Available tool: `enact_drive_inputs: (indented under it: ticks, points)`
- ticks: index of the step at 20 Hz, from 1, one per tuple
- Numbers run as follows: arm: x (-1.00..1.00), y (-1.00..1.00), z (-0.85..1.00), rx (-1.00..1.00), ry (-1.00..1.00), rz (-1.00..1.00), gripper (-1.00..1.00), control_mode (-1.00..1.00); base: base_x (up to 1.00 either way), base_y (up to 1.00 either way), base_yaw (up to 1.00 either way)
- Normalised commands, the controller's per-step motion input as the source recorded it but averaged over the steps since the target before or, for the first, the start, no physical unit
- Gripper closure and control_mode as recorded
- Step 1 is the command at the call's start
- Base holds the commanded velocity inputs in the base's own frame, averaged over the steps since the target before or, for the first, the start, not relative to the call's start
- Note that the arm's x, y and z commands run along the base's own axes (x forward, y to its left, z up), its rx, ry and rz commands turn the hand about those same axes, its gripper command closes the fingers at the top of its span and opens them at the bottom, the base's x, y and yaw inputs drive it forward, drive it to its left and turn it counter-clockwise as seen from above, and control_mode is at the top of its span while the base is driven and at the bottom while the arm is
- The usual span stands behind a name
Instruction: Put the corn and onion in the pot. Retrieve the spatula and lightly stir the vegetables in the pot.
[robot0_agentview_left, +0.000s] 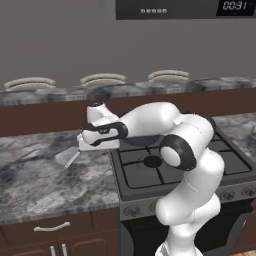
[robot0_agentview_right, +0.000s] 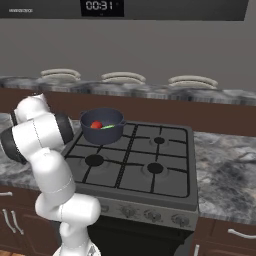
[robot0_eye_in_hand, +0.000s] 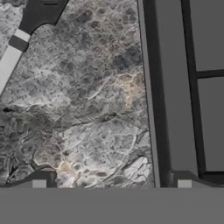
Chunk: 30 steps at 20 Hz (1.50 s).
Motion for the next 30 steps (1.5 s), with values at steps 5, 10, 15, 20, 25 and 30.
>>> enact_drive_inputs:
  ticks: [5, 10, 15, 20, 25, 30]
  points:
    - [0.0, 0.21, -0.2, 0.04, 0.0, 0.0, -1.0, -1.0, 0.0, 0.0, 0.0]
    - [0.0, 0.29, 0.0, 0.09, -0.05, 0.01, -1.0, -1.0, 0.0, 0.0, 0.0]
    - [0.0, 0.38, -0.01, 0.04, -0.11, 0.0, -1.0, -1.0, 0.0, 0.0, 0.0]
    - [0.0, 0.45, -0.01, 0.0, -0.12, 0.0, -1.0, -1.0, 0.0, 0.0, 0.0]
    - [0.0, 0.24, 0.0, 0.0, -0.03, 0.0, -1.0, -1.0, 0.0, 0.0, 0.0]
    - [0.0, 0.01, -0.02, 0.0, 0.08, 0.03, -1.0, -1.0, 0.0, 0.0, 0.0]
